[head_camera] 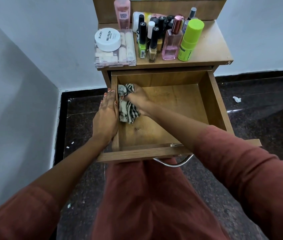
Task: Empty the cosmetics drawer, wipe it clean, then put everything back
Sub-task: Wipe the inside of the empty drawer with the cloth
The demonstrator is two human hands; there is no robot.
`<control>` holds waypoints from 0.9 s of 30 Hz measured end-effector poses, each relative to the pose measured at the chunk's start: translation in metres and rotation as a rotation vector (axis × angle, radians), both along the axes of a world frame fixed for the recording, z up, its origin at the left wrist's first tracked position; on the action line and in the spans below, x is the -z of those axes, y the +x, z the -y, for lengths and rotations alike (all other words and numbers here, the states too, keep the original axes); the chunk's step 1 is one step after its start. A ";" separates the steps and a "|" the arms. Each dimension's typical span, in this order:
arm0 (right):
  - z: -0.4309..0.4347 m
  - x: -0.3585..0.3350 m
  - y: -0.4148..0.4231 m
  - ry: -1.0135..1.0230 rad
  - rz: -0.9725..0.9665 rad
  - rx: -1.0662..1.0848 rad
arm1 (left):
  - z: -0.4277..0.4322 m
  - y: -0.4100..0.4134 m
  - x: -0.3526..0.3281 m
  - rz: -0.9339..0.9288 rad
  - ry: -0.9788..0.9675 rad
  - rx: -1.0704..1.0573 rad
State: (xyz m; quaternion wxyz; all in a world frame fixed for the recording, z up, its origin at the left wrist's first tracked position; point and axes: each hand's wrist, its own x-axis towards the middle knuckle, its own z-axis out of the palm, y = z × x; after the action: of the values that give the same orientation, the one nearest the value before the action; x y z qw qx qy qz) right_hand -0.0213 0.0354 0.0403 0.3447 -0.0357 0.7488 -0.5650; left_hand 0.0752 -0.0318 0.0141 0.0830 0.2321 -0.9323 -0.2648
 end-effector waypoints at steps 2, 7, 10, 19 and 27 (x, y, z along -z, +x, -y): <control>-0.004 0.001 0.005 0.021 -0.011 -0.090 | 0.000 0.000 0.000 0.003 0.001 -0.001; -0.019 0.004 0.028 0.124 0.020 -0.284 | -0.001 -0.002 0.001 0.014 0.009 -0.023; -0.030 0.004 0.045 0.160 0.066 -0.364 | -0.001 -0.002 0.002 0.018 0.004 -0.025; -0.047 -0.003 0.053 0.179 0.018 -0.621 | -0.004 0.000 0.001 0.013 -0.024 -0.027; -0.070 -0.005 0.028 0.473 -0.452 -1.179 | -0.003 0.001 0.001 0.025 -0.014 -0.030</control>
State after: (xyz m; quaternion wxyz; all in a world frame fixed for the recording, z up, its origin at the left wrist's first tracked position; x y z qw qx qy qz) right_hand 0.0067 0.1051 0.0451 0.4289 -0.4792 0.7614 -0.0818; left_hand 0.0760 -0.0292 0.0135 0.0770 0.2488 -0.9315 -0.2541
